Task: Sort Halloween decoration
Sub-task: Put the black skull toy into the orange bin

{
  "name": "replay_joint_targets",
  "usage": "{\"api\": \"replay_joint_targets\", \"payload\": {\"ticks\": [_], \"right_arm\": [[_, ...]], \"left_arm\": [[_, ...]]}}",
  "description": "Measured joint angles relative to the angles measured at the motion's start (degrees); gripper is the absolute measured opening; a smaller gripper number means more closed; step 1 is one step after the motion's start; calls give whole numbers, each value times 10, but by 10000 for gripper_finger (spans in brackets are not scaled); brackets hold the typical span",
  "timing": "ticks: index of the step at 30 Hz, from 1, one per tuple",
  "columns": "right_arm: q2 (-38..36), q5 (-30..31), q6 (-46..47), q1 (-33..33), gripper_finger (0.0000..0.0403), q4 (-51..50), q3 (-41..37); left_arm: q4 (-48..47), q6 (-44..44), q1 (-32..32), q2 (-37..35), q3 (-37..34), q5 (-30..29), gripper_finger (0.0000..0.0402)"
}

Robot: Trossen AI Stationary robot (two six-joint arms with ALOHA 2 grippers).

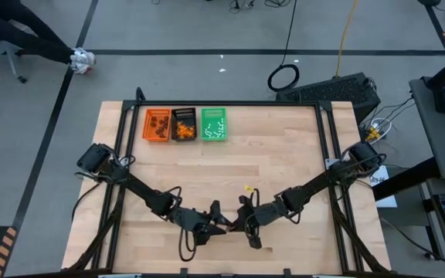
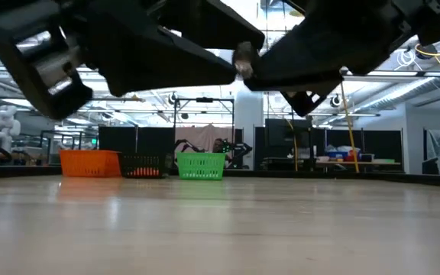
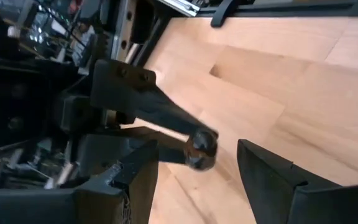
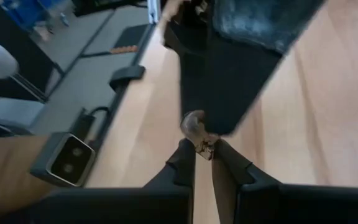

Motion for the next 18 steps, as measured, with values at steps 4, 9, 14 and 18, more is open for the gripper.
{"api": "replay_joint_targets", "payload": {"ticks": [4,9,14,18], "right_arm": [[0,-27,12,-7,11,22,0],[0,-44,18,-12,11,39,0],[0,-55,19,-12,11,39,0],[-1,-57,24,-12,11,38,0]], "left_arm": [[2,37,2,0,7,0,207],[1,64,3,0,16,1,190],[-6,78,1,0,18,2,132],[-10,78,0,0,18,6,85]]}}
